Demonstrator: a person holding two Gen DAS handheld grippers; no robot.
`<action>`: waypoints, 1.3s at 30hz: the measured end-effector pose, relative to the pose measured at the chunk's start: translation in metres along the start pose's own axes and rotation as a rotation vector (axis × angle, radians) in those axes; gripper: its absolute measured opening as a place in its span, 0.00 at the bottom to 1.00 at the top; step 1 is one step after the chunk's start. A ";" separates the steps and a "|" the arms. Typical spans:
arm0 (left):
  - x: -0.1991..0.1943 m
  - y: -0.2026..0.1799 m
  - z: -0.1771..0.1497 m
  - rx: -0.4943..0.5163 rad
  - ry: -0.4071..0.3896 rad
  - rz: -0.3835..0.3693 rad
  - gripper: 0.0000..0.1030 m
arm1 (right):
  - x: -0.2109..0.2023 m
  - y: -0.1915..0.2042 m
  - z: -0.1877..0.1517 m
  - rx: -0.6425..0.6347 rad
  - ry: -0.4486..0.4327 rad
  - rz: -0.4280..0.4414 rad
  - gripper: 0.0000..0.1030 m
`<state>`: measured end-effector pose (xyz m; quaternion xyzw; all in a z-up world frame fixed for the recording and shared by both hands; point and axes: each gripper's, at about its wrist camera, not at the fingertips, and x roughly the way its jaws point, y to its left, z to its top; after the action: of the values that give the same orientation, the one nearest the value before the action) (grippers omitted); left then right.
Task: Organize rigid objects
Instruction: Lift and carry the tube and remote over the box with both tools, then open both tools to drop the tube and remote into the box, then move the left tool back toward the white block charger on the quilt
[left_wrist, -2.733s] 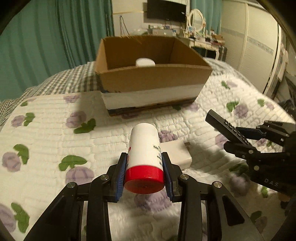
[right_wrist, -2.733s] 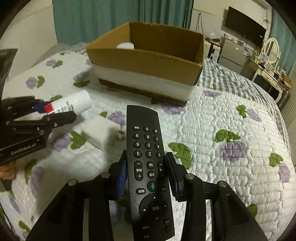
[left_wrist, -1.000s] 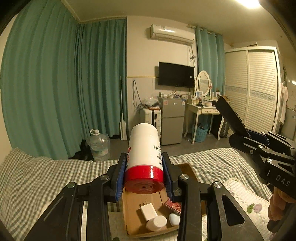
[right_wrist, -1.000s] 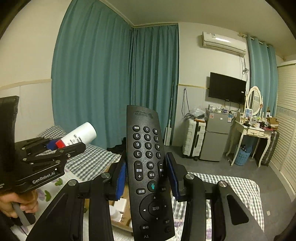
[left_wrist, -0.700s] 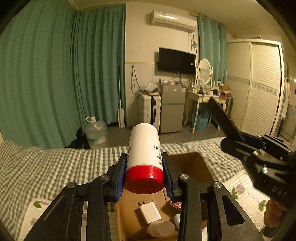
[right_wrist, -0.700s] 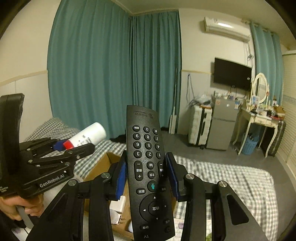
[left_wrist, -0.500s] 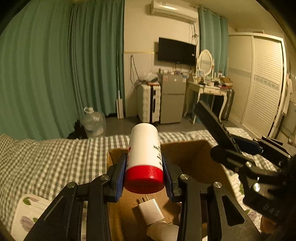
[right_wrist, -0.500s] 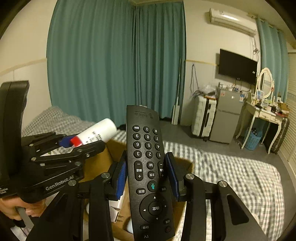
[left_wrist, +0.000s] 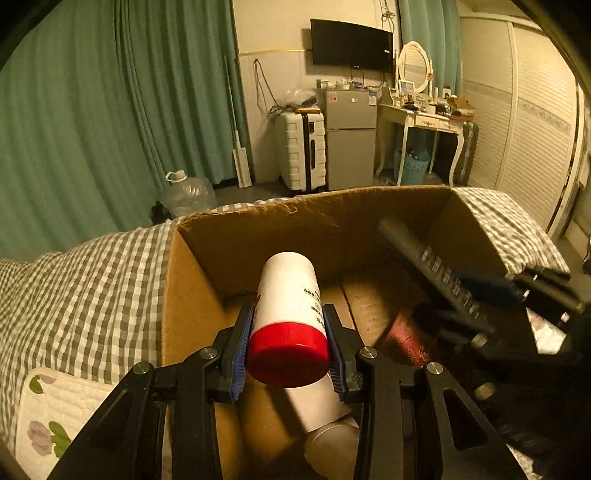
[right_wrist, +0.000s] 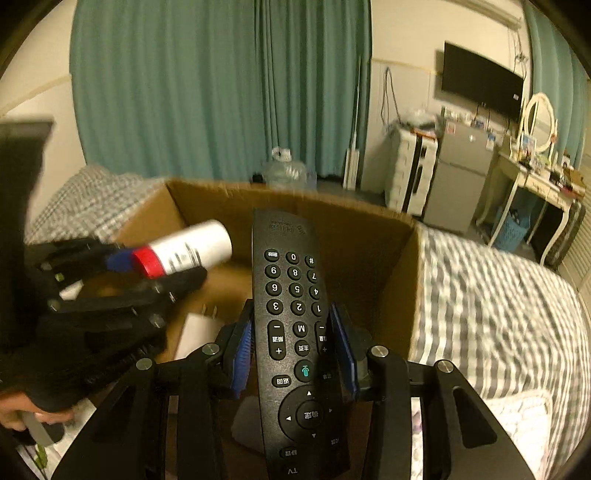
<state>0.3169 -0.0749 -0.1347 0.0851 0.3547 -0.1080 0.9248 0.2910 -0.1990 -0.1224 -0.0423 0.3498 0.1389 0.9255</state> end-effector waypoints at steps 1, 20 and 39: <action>-0.001 0.001 0.000 -0.003 0.001 -0.001 0.36 | 0.001 0.001 -0.002 -0.014 0.006 -0.015 0.38; -0.081 0.037 0.032 -0.174 -0.183 0.031 0.54 | -0.078 0.009 0.014 -0.005 -0.126 -0.086 0.55; -0.258 0.030 0.047 -0.170 -0.418 0.150 0.62 | -0.267 0.045 0.039 -0.020 -0.446 -0.193 0.94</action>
<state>0.1675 -0.0210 0.0758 0.0089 0.1561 -0.0242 0.9874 0.1117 -0.2099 0.0842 -0.0529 0.1297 0.0594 0.9884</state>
